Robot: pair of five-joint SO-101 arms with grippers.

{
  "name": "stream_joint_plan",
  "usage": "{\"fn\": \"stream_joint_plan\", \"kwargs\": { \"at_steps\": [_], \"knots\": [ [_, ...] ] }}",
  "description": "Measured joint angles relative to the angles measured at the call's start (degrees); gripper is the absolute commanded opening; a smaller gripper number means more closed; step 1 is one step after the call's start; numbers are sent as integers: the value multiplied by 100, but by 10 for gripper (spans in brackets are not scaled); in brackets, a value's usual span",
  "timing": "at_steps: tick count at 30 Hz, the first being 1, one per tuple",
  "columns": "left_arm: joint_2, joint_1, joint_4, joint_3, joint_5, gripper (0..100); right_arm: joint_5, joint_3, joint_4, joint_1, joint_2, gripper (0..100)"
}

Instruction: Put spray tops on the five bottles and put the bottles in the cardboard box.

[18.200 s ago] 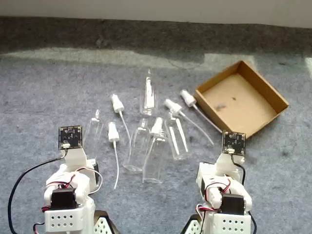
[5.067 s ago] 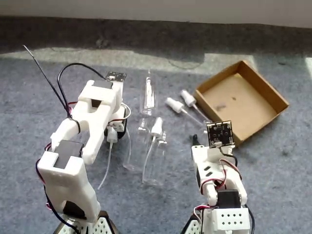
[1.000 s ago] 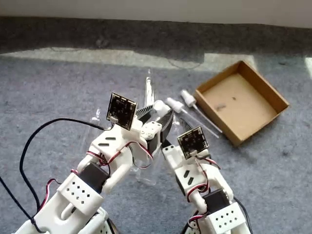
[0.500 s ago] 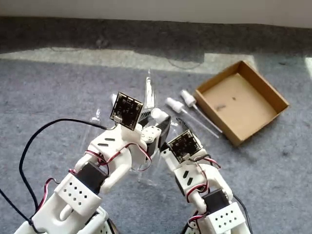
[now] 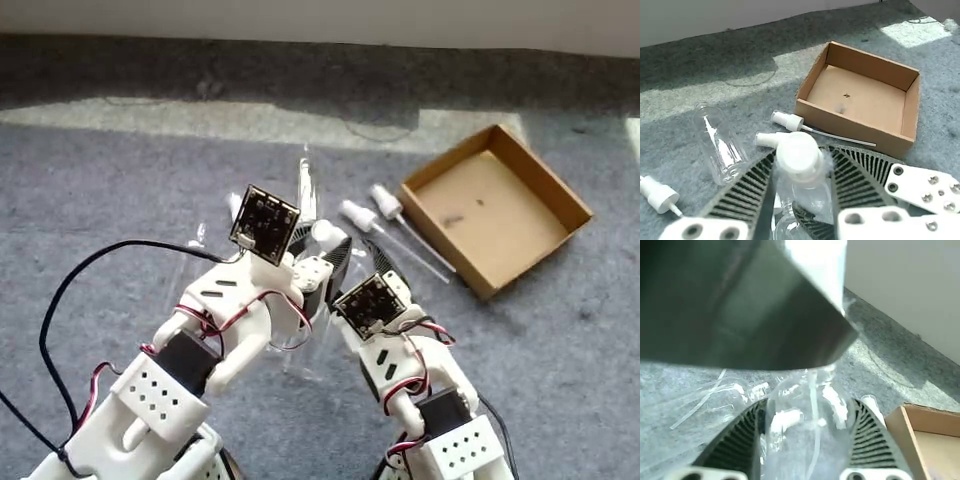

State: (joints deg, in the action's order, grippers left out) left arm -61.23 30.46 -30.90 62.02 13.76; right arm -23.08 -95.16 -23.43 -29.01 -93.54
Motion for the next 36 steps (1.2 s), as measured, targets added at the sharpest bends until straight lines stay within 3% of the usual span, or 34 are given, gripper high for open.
{"fn": "stream_joint_plan", "kwargs": {
  "at_steps": [10, 23, 30, 36],
  "knots": [
    [35, 0, -9, 0, -26, 7, -44, 0, 0, 0, 0, 94],
    [1240, 9, 0, -413, -35, 10, -53, -53, -9, 79, 18, 94],
    [1266, -9, 0, -431, -35, 174, -53, -53, -9, 79, 18, 94],
    [1345, 18, -79, -422, -35, 185, -53, -62, 0, 44, 9, 94]
  ]
}}
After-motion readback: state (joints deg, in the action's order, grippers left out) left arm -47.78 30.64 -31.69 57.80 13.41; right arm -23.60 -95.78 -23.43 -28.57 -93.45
